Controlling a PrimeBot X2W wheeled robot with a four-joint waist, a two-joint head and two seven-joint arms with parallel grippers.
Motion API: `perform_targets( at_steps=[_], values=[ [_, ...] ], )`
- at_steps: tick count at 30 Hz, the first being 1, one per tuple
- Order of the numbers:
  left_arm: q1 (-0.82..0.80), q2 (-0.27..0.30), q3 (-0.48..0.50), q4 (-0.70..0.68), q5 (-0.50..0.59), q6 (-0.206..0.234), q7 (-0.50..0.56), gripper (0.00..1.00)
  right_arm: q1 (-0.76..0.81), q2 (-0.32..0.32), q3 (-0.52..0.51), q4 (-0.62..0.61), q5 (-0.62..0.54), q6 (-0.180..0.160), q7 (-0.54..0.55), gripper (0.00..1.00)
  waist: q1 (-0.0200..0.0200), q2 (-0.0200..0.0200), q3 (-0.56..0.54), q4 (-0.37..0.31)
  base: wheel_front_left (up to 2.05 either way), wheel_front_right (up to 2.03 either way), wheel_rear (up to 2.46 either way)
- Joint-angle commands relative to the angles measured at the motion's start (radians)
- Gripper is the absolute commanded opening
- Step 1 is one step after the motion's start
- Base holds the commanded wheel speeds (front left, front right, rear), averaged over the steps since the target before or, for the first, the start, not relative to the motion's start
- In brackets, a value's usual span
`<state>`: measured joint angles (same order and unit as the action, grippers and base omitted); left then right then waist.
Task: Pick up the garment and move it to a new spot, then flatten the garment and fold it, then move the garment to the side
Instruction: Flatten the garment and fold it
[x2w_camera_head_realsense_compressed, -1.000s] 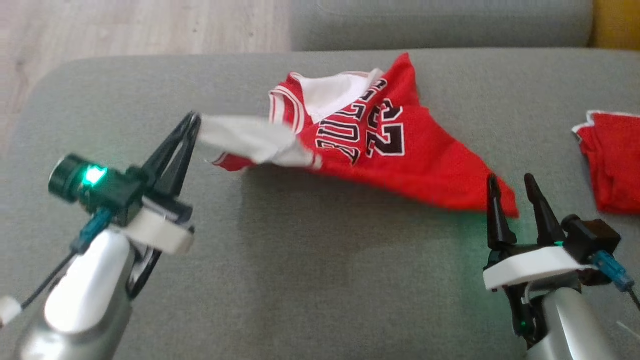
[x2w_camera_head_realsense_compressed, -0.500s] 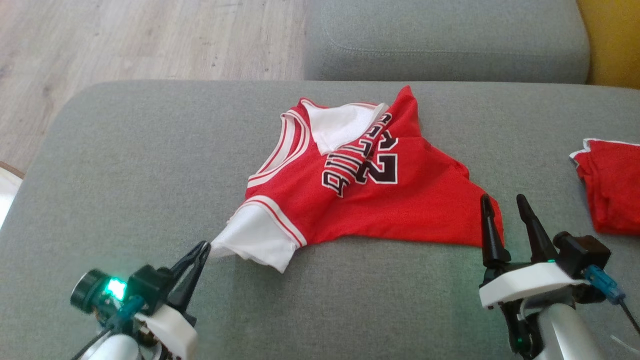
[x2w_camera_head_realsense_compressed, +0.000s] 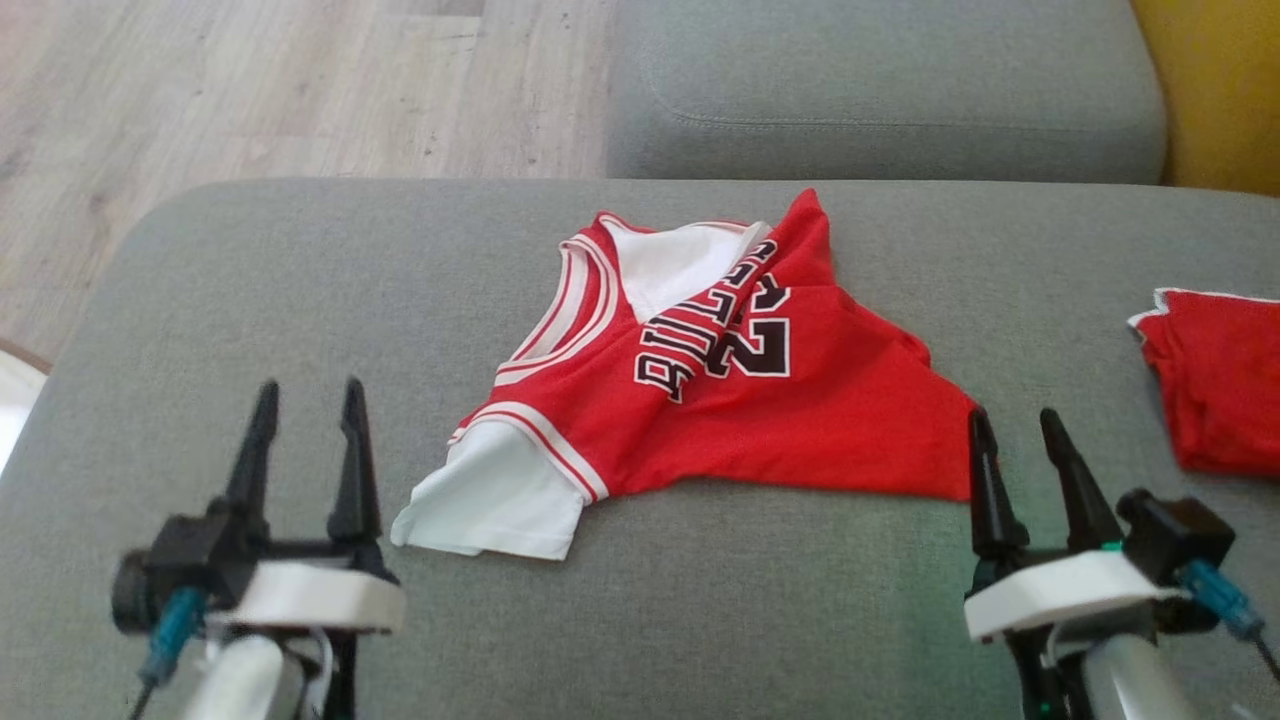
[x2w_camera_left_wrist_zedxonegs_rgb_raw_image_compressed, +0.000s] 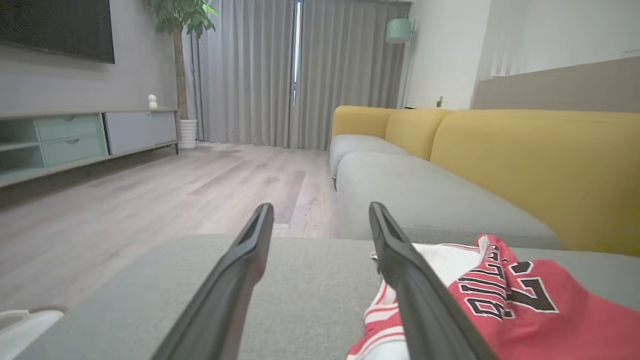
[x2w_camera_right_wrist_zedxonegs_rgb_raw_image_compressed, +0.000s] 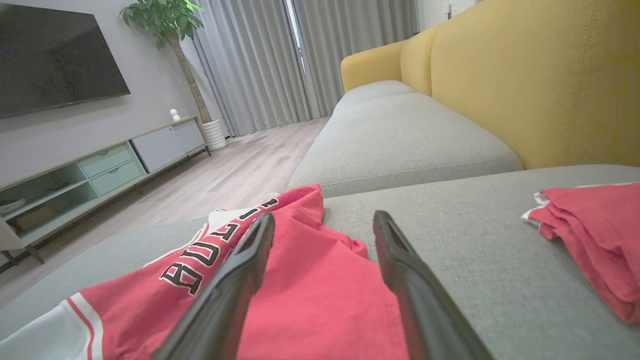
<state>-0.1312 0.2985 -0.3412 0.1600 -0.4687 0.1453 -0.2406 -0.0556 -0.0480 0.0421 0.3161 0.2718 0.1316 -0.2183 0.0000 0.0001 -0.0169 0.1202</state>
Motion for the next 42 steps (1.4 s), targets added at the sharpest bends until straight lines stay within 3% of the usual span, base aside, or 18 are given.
perform_targets(
  at_steps=[1,7,13,17,27,42],
  values=[
    [-0.001,-0.005,0.052,-0.031,-0.010,0.006,-0.015,1.00,-0.011,-0.002,0.032,-0.043,0.008,-0.001,-0.015,1.00,0.0000,-0.0001,0.002,-0.004,0.00,0.00,0.00],
    [0.051,-0.076,0.087,-0.012,-0.015,-0.014,-0.021,1.00,0.008,-0.002,0.046,-0.057,0.011,-0.001,-0.020,1.00,0.0000,-0.0001,0.011,-0.018,0.00,0.00,0.00],
    [0.041,-0.079,0.073,0.071,-0.001,-0.061,-0.008,1.00,-0.002,-0.002,0.050,-0.067,0.004,-0.001,-0.014,1.00,0.0000,-0.0001,0.024,-0.029,0.00,0.00,0.00],
    [0.011,-0.063,0.027,0.183,0.012,-0.081,0.084,1.00,-0.012,-0.002,0.052,-0.075,-0.002,-0.001,-0.007,1.00,0.0000,-0.0001,0.040,-0.039,0.00,0.00,0.00],
    [-0.076,-0.072,0.021,0.353,0.010,-0.061,0.127,1.00,-0.025,-0.002,0.050,-0.088,-0.013,-0.001,0.002,1.00,0.0000,-0.0001,0.093,-0.054,0.00,0.00,0.00],
    [-0.165,-0.076,-0.008,0.479,0.013,-0.091,0.124,1.00,-0.048,-0.002,0.053,-0.092,-0.012,-0.001,-0.002,1.00,0.0000,-0.0001,0.148,-0.068,0.00,0.00,0.00]
  ],
)
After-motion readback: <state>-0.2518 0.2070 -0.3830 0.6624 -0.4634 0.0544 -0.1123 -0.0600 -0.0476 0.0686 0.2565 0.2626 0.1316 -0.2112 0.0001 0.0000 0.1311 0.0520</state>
